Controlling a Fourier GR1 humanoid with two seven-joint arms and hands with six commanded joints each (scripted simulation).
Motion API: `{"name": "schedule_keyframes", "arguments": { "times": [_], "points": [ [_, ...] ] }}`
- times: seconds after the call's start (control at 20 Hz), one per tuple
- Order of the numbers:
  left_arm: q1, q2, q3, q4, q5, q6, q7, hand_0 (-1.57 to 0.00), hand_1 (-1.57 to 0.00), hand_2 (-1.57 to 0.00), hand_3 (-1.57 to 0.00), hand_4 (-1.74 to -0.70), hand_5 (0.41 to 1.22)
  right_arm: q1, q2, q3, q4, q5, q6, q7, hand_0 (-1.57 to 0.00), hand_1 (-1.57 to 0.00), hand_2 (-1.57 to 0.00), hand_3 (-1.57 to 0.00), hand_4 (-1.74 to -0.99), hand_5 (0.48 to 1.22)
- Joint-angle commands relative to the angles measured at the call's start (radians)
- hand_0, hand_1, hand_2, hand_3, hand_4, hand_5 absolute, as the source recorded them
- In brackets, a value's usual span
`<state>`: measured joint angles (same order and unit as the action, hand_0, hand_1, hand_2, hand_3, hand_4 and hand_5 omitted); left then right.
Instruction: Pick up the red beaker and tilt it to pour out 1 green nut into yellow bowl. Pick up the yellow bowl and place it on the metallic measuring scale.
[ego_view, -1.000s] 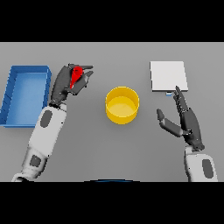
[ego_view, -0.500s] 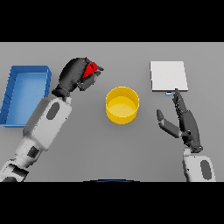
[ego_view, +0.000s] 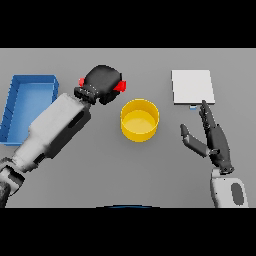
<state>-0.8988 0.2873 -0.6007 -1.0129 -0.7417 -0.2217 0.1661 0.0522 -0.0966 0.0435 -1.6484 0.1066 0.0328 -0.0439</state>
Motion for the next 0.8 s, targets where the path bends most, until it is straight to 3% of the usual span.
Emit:
{"name": "schedule_keyframes", "arguments": {
  "times": [0.0, 0.2, 0.4, 0.55, 0.75],
  "points": [
    [-0.022, 0.008, -0.031, 0.000, -0.016, -0.036, -0.004, -1.57, -1.57, -1.57, -1.48, -1.63, 1.211, 0.004, 0.003, 0.000, -0.003, -0.002, -0.001, -0.001, 0.00, 0.00, 0.00, 0.00, -1.278, 0.672],
    [-0.126, -0.007, -0.142, 0.064, -0.080, -0.142, 0.032, -1.57, -1.57, -1.57, -1.31, -1.68, 1.217, 0.002, 0.032, 0.002, 0.010, -0.015, -0.006, 0.005, 0.00, 0.00, 0.00, 0.00, -1.292, 0.635],
    [-0.190, -0.009, -0.237, 0.104, -0.122, -0.186, 0.002, -1.57, -1.57, -1.57, -1.20, -1.71, 1.219, 0.003, 0.020, -0.017, 0.003, -0.053, 0.013, 0.015, 0.00, 0.00, 0.00, 0.00, -1.301, 0.607],
    [-0.253, -0.016, -0.307, 0.127, -0.159, -0.197, -0.033, -1.57, -1.57, -1.57, -1.38, -1.72, 1.220, 0.008, 0.017, -0.015, 0.009, -0.043, 0.014, -0.008, 0.00, 0.00, 0.00, 0.00, -1.299, 0.605],
    [-0.303, -0.035, -0.402, 0.160, -0.205, -0.198, -0.057, -1.57, -1.57, -1.57, -1.49, -1.73, 1.221, 0.008, 0.016, -0.005, 0.007, -0.020, 0.005, 0.001, 0.00, 0.00, 0.00, 0.00, -1.299, 0.601]
  ]
}}
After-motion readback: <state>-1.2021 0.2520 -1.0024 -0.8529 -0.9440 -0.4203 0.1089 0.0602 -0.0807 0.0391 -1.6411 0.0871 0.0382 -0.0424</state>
